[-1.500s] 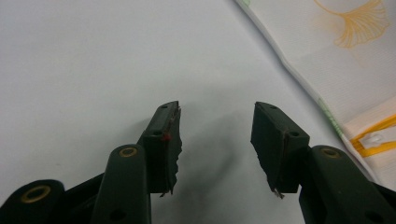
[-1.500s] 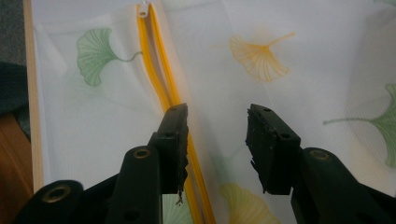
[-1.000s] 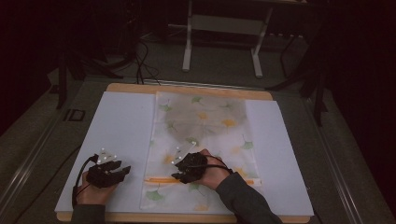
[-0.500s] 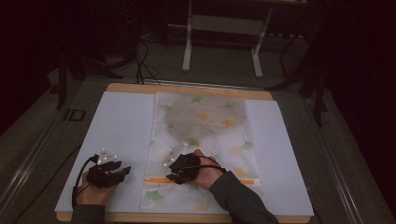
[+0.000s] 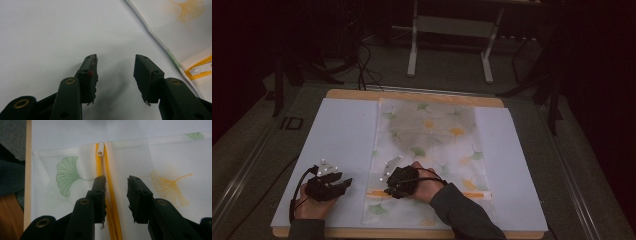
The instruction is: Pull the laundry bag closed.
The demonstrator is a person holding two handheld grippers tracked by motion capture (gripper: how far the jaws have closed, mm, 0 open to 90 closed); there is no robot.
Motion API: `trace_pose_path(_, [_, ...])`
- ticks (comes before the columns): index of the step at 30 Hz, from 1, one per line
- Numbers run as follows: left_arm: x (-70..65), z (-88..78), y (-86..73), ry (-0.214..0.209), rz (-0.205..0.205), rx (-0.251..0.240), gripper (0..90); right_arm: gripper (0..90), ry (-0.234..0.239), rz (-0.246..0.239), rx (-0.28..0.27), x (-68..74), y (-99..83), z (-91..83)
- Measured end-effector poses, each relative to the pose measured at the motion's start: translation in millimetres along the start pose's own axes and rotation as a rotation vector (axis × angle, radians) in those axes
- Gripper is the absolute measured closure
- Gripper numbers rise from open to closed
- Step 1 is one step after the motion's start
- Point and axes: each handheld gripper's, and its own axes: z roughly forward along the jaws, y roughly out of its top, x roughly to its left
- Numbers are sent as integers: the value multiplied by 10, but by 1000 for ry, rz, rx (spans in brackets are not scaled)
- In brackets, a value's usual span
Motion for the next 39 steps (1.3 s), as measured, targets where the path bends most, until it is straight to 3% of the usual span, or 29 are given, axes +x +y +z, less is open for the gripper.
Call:
trace_pose_path(11, [3,-4,1,2,-1,-2,533,715,4,-24,22,31,77,79])
trace_pose_path(19, [5,-1,-1,2,0,-1,530,730,7,-38,4,72,119,153])
trace_pose_path(39, [6,-4,-2,4,0,0,530,753,16,-18,-41,144,156,298])
